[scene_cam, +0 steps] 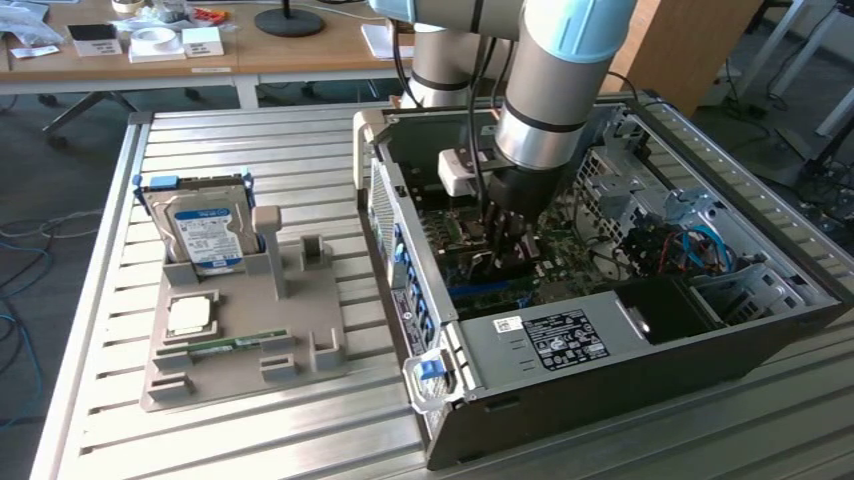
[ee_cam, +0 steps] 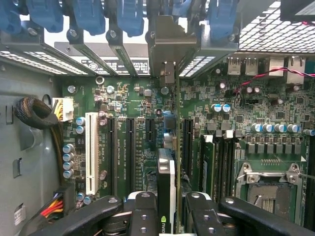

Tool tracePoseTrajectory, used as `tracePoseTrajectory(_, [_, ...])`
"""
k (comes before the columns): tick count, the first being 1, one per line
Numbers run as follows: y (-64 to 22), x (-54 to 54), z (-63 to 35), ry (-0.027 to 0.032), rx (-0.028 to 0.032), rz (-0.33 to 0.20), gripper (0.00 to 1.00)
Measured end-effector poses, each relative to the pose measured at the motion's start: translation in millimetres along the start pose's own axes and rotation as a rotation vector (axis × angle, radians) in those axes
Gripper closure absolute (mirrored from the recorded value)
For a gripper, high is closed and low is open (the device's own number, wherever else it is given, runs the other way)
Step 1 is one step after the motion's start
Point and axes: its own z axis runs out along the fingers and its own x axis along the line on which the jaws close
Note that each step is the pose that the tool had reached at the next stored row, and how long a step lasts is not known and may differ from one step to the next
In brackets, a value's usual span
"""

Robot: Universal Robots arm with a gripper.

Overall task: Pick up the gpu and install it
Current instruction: 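Insert the gpu into the slot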

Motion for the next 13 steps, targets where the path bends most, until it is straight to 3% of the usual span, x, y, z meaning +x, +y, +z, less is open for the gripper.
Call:
tracePoseTrajectory(2, [0.1,0.0,0.3,0.0003,0.0,0.0,0.73])
tracePoseTrajectory(6, [0.1,0.1,1.3,0.0073,0.0001,0.0,0.73])
tracePoseTrajectory(13, [0.2,0.1,2.9,0.0074,0.0017,0.0,0.73])
